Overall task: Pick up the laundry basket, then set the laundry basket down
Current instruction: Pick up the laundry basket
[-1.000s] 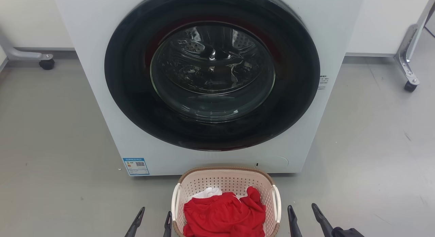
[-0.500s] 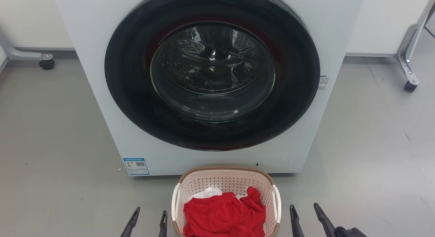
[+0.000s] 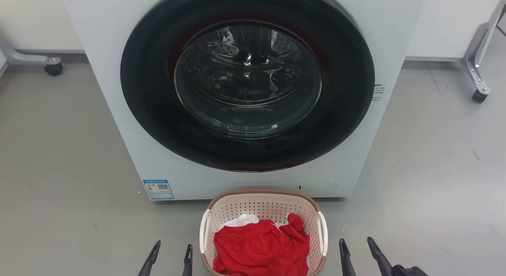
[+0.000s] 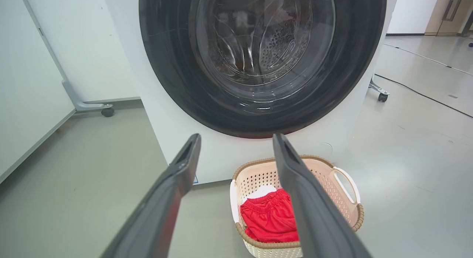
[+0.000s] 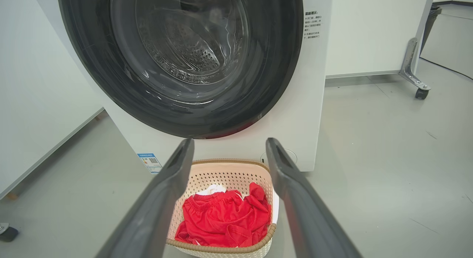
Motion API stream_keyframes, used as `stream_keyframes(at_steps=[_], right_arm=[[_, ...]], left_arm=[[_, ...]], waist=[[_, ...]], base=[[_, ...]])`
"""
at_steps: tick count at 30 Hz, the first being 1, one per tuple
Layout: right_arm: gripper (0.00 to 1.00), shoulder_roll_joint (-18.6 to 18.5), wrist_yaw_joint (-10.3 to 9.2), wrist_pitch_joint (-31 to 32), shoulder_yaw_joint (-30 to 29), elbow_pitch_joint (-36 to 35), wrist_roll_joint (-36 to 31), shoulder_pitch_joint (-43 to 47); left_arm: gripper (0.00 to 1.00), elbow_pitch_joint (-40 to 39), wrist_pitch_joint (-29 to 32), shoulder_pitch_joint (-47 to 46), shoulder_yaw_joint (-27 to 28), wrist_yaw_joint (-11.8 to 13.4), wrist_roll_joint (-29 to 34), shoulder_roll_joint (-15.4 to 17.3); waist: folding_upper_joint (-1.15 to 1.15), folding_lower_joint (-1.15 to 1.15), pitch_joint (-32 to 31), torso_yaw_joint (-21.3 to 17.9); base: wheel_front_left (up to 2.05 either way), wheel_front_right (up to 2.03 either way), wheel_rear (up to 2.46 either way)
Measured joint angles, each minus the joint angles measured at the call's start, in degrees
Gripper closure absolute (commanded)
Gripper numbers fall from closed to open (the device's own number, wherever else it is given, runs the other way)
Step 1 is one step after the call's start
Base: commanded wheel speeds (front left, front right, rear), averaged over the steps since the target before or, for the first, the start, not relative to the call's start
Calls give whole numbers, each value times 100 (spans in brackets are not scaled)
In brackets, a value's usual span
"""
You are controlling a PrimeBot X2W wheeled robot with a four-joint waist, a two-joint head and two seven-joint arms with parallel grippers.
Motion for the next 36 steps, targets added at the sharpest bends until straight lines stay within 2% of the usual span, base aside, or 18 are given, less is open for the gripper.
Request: stream_keyframes(at_steps=[15, 36], right_arm=[[0, 2, 143, -1, -57, -2, -14, -452], [0, -8, 308, -2, -335, 811, -43, -2291]], left_arm=[[0, -25, 0, -355, 156, -18, -30, -1], [0, 923, -14, -2225, 435, -202, -203, -10]], waist=[[0, 0, 654, -30], [1, 1, 2391, -181]], base=[[0, 0, 0], [0, 0, 0]])
